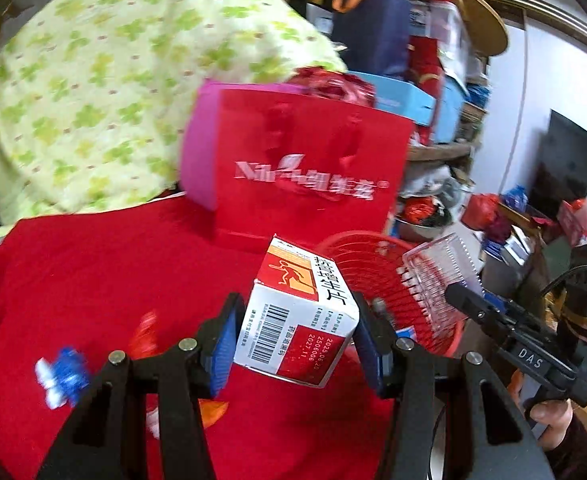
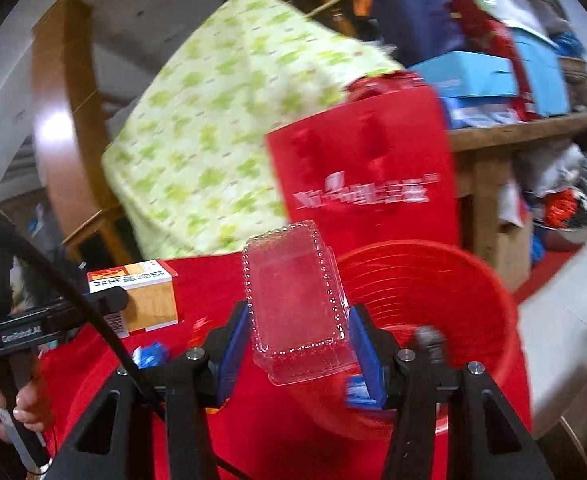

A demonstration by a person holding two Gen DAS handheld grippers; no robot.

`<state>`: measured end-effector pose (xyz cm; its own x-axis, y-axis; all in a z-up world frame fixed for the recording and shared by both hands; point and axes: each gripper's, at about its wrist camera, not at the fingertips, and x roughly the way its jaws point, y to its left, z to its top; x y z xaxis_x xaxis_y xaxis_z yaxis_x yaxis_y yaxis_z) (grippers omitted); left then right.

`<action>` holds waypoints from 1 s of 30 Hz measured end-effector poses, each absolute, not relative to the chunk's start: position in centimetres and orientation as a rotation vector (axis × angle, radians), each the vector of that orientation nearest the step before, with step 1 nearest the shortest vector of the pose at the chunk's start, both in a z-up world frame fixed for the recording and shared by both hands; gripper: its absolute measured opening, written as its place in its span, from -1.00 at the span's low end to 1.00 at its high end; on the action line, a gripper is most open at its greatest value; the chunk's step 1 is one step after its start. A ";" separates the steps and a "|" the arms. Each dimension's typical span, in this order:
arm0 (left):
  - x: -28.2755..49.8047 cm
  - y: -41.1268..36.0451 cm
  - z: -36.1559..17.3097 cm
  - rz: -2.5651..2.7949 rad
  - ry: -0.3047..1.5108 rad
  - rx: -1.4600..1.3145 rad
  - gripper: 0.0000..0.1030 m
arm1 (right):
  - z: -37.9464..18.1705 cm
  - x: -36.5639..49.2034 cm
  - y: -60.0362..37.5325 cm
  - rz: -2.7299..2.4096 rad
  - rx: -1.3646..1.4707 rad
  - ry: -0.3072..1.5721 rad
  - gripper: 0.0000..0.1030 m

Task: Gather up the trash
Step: 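Carry tray and box to the red mesh basket and open both tools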

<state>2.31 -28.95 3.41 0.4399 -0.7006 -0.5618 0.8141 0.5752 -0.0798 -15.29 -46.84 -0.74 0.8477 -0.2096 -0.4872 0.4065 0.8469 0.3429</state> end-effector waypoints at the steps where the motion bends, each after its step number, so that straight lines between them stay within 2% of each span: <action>1: 2.1 -30.1 3.4 -0.964 0.589 0.223 0.06 | -0.8 -15.6 -47.7 -0.349 0.468 0.450 0.04; 13: 0.9 -40.8 -0.6 -0.992 0.621 0.352 0.14 | -5.1 -17.2 -54.6 -0.409 0.622 0.498 0.12; 17: 0.7 -40.5 -1.4 -0.955 0.619 0.399 0.21 | -6.1 -17.4 -55.4 -0.412 0.642 0.513 0.21; 18: 0.5 -40.3 -1.4 -0.942 0.609 0.411 0.27 | -6.1 -17.5 -55.4 -0.408 0.644 0.509 0.21; 30: 0.2 -32.6 1.6 -0.734 0.475 0.443 0.33 | -2.6 -16.9 -51.5 -0.390 0.513 0.479 0.21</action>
